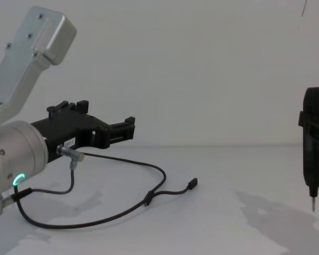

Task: Pick up the data cable with the one hand.

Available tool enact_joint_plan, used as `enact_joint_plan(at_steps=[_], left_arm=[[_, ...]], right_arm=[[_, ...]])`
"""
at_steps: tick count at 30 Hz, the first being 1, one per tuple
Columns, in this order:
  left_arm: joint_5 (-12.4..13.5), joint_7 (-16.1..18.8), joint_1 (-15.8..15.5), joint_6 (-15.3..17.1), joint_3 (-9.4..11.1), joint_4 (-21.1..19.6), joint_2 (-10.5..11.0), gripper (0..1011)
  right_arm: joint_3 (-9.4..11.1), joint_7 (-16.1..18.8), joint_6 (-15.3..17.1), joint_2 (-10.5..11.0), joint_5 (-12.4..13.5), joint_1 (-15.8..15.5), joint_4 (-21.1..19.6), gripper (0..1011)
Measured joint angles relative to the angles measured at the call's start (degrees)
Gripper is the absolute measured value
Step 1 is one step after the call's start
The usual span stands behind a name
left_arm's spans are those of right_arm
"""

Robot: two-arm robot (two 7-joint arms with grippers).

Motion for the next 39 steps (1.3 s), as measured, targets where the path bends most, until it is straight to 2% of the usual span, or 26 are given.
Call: enact_joint_plan(at_steps=[31, 39], left_arm=[[0.0, -0.1, -0.1, -0.1, 0.0, 0.1, 0.0, 1001], [0.0, -2.8, -1.2, -1.1, 0.3, 0.9, 0.6, 1001]], right_arm=[[0.0, 0.0, 0.0, 0.0, 0.0, 0.0, 0.0, 279], [0.0, 0.0, 0.0, 0.0, 0.0, 0.0, 0.0, 279]])
